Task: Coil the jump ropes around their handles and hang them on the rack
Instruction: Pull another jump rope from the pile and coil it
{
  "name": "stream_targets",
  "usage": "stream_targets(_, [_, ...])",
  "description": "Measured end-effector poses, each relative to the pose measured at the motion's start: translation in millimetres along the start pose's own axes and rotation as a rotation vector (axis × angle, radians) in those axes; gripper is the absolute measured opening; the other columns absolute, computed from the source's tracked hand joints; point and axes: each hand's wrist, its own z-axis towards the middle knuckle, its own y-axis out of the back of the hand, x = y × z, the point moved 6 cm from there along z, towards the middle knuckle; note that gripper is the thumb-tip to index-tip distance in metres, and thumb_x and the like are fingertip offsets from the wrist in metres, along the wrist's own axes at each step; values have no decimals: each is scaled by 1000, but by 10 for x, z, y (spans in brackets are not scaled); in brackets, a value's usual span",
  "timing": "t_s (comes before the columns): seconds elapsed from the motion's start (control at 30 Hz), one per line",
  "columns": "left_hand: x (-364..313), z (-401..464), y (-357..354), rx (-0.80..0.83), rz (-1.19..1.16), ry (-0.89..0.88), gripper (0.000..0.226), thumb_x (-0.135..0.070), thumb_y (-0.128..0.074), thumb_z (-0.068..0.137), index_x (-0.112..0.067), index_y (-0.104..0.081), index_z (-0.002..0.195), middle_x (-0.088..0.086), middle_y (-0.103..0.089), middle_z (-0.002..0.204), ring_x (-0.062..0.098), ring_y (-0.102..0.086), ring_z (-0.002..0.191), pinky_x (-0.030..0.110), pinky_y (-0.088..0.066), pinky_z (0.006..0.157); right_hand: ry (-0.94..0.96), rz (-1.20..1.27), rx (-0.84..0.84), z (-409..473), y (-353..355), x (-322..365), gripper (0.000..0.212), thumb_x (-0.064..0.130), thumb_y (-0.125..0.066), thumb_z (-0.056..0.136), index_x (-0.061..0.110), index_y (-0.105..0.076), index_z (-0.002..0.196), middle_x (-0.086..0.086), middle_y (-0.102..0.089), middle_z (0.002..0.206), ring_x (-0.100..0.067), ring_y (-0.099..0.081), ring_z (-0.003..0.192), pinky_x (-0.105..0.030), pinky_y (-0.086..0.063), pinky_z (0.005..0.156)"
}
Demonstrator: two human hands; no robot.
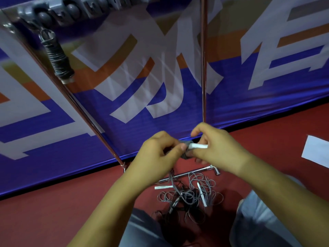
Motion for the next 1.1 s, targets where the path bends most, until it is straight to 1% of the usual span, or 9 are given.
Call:
stream_targets(0.1, [77,-65,-32,7,-308,187,23,-28,-57,92,-18,-67,73,-4,-58,56,6,-47,49,21,-38,53,36,197,-80,-12,56,54,31,9,-78,74,31,-59,86,-11,-68,71,-23,-70,60,-36,-59,60])
stream_targets(0.2, [125,-88,-135,109,-704,321,24,-32,-58,83,-12,-70,89,5,-68,69,9,-45,48,22,-34,50,58,325,-148,-12,135,104,28,0,-75,75,25,-63,81,-11,-67,70,-20,-69,61,-29,-57,55])
stream_targets(0.3, [117,-83,-208,207,-892,356,17,-23,-62,82,-10,-70,89,12,-71,75,9,-48,48,19,-40,49,70,400,-144,-10,168,140,29,-3,-73,75,23,-64,82,-10,-67,76,-15,-69,61,-25,-56,54])
stream_targets(0.5, [67,-55,-289,311,-1231,374,8,3,-56,77,-3,-60,75,21,-71,90,24,-72,75,37,-60,67,124,450,-159,-48,208,200,30,-4,-74,74,23,-67,84,-15,-67,83,-18,-67,72,-30,-58,65])
stream_targets(0.57, [47,-36,-282,278,-1250,370,15,7,-54,73,-6,-58,67,20,-71,84,19,-68,59,26,-56,52,120,483,-148,-56,208,214,30,-5,-73,75,22,-66,85,-10,-67,81,-13,-66,70,-26,-57,64])
stream_targets(0.67, [23,-14,-272,254,-1240,378,13,7,-47,68,-7,-46,70,14,-67,69,3,-36,30,11,-28,32,106,533,-135,-58,214,221,29,-8,-70,77,19,-66,86,-8,-68,81,-13,-69,68,-27,-58,63])
stream_targets(0.8, [40,-16,-270,291,-1240,390,4,-4,-51,72,-5,-55,74,13,-63,62,2,-27,29,12,-25,33,96,565,-115,-70,221,210,26,-7,-68,79,17,-66,89,-6,-71,81,-16,-71,69,-26,-57,61])
stream_targets(0.93, [100,-36,-272,328,-1209,424,41,-35,-49,88,-2,-71,79,11,-66,62,1,-29,29,12,-24,34,73,617,-66,-95,178,208,24,-7,-68,80,14,-66,90,-2,-72,71,-16,-71,68,-24,-55,57])
stream_targets(1.1, [74,-61,-257,375,-1224,359,24,-29,-74,73,-8,-75,83,6,-71,72,-1,-41,37,11,-36,40,40,698,-4,-119,170,242,17,-6,-64,83,8,-65,91,-6,-73,75,-16,-72,68,-22,-56,55])
